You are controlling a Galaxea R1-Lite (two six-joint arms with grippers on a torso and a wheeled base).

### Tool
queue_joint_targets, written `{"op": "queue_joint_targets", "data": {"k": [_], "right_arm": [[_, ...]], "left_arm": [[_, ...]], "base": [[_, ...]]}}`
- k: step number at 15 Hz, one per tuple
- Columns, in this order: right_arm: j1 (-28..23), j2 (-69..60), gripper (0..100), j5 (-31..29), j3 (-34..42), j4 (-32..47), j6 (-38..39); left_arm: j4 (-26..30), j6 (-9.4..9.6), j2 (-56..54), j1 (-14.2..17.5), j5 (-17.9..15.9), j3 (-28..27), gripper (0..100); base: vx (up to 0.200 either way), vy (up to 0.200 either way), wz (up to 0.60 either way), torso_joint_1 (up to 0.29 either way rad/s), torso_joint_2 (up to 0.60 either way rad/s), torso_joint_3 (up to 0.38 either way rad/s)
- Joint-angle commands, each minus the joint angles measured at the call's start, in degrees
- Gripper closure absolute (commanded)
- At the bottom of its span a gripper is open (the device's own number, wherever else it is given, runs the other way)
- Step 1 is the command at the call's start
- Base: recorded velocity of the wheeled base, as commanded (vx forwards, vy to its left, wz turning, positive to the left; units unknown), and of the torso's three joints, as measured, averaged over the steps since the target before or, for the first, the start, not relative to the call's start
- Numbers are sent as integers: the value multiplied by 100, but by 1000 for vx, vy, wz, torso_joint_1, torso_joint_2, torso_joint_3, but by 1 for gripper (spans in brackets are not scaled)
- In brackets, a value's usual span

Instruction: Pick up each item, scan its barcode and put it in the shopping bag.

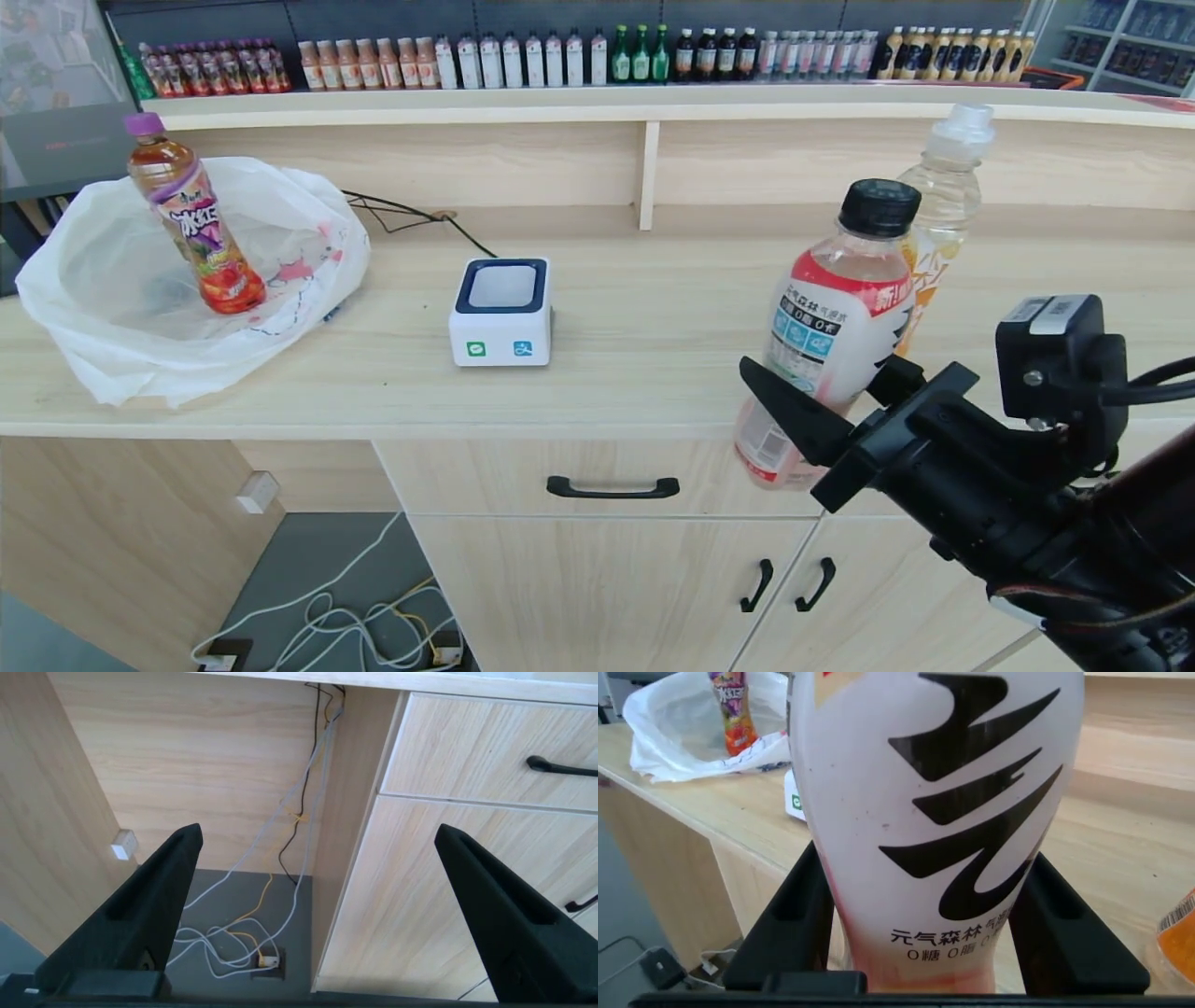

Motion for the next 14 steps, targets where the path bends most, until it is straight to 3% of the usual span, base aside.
{"op": "queue_joint_targets", "data": {"k": [1, 3, 8, 14], "right_arm": [[278, -67, 100, 106, 20, -3, -4], [349, 38, 100, 229, -33, -3, 14], [375, 144, 100, 1345, -94, -3, 629], [560, 267, 100, 1538, -569, -3, 3081]], "left_arm": [[2, 2, -2, 0, 0, 0, 0], [2, 2, -2, 0, 0, 0, 0], [2, 2, -2, -9, 0, 0, 0], [2, 2, -2, 0, 0, 0, 0]], "base": [[0, 0, 0, 0, 0, 0], [0, 0, 0, 0, 0, 0], [0, 0, 0, 0, 0, 0], [0, 0, 0, 0, 0, 0]]}}
